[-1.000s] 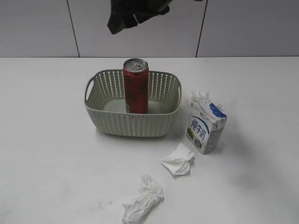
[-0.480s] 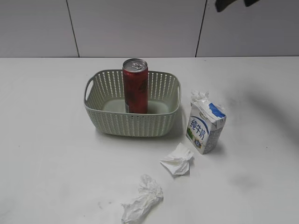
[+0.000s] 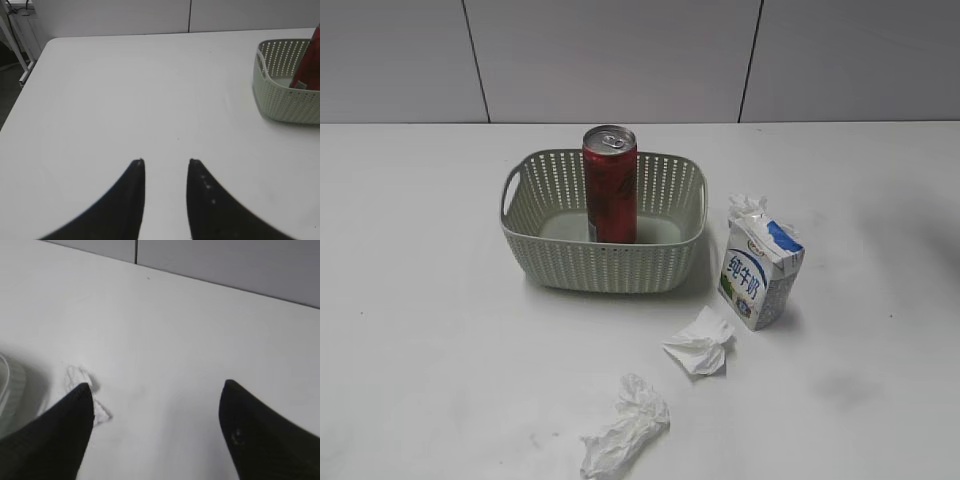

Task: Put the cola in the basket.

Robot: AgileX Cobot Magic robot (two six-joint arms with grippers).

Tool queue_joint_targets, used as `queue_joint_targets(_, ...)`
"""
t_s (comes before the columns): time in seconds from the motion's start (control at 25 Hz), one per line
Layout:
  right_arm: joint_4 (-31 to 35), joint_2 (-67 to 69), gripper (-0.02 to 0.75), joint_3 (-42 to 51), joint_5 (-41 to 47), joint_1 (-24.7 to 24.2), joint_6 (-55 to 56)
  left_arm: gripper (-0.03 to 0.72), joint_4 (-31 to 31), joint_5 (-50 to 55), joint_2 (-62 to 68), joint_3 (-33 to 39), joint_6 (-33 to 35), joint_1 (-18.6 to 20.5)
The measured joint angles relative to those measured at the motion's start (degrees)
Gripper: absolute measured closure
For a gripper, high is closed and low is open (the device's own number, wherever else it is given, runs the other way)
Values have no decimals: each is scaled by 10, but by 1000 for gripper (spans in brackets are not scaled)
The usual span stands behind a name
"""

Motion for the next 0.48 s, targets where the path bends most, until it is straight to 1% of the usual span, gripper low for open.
queue_joint_targets(0.2,-31,-44,148,43,58,-3,1,457,0,0,0,0,0,0)
queue_joint_targets(0.32,-36,-77,148,83,66,-12,2,456,0,0,0,0,0,0)
queue_joint_targets(0.48,-37,-139,148,166,67,-23,2,456,0,0,0,0,0,0)
